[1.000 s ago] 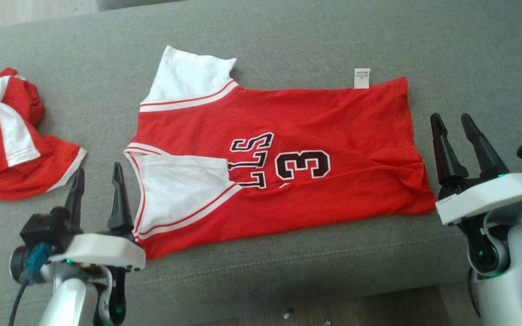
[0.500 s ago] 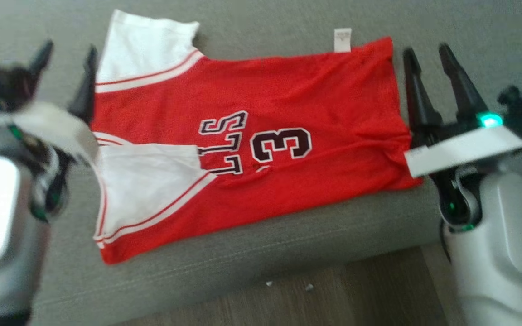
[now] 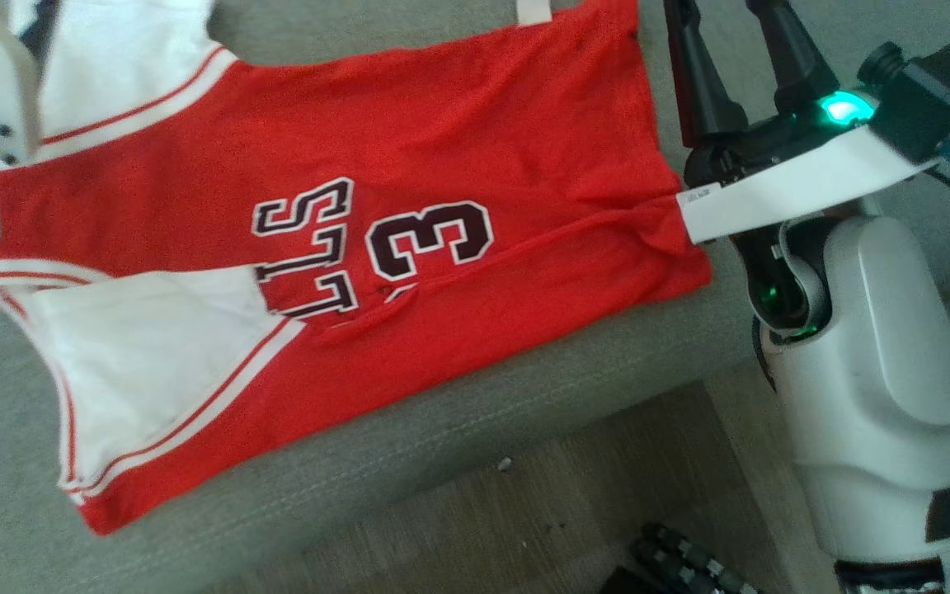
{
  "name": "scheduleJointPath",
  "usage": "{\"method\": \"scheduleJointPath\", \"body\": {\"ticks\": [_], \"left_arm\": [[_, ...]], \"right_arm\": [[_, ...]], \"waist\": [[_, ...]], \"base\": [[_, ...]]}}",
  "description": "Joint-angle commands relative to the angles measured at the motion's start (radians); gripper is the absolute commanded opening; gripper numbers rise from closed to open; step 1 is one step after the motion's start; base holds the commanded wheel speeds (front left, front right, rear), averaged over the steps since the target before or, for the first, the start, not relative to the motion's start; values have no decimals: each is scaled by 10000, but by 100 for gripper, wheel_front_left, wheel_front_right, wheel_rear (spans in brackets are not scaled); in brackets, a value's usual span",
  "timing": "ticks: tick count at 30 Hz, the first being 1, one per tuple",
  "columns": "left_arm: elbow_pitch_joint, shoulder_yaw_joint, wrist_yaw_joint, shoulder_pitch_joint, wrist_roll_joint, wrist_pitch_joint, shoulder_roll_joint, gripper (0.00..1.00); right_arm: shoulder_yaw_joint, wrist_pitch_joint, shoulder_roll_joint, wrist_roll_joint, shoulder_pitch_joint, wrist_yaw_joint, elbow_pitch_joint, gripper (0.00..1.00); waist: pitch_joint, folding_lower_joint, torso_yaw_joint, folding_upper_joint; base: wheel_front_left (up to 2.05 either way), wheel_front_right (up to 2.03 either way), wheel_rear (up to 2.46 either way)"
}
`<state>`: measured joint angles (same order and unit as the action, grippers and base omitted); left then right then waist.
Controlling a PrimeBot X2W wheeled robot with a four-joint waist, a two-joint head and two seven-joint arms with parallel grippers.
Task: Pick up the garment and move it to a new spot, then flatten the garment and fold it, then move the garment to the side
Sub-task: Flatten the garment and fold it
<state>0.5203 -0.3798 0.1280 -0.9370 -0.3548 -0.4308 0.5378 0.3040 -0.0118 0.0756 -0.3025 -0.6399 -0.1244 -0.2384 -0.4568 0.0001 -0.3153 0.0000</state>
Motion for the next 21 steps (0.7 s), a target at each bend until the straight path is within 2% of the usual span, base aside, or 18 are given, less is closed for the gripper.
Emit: {"method": "scheduleJointPath", "body": {"ticks": [1, 4, 8, 17, 18, 19, 21], "left_arm": [[-128, 254, 16, -580, 64, -48, 644, 100], [491, -76, 21, -1051, 320, -78, 993, 100], [1191, -290, 24, -1545, 383, 19, 1152, 100], [2267, -841, 25, -2117, 142, -11, 1158, 100], [2313, -959, 25, -2121, -1, -46, 1102, 47], [2307, -1127, 25, -2092, -221, -116, 1031, 0], [2231, -1445, 26, -2086, -678, -268, 955, 0]], "right_arm": [[195, -103, -207, -8, -163, -63, 309, 100], [263, -209, -229, -53, -223, -63, 314, 100], [319, -313, -245, -96, -214, -63, 348, 100], [181, -512, -252, -250, -212, -63, 206, 100], [149, -508, -252, -253, -221, -63, 173, 100], [89, -488, -252, -262, -230, -63, 123, 100], [-100, -371, -253, -270, -249, -63, -20, 100]], "waist": [[-301, -1, -291, 0], [-526, -1, -508, 0], [-771, -1, -737, 0], [-949, -1, -933, 0], [-943, -1, -921, 0], [-928, -1, -892, 0], [-905, -1, -769, 0]], "base": [[0, 0, 0], [0, 0, 0], [0, 0, 0], [0, 0, 0], [0, 0, 0], [0, 0, 0], [0, 0, 0]]}}
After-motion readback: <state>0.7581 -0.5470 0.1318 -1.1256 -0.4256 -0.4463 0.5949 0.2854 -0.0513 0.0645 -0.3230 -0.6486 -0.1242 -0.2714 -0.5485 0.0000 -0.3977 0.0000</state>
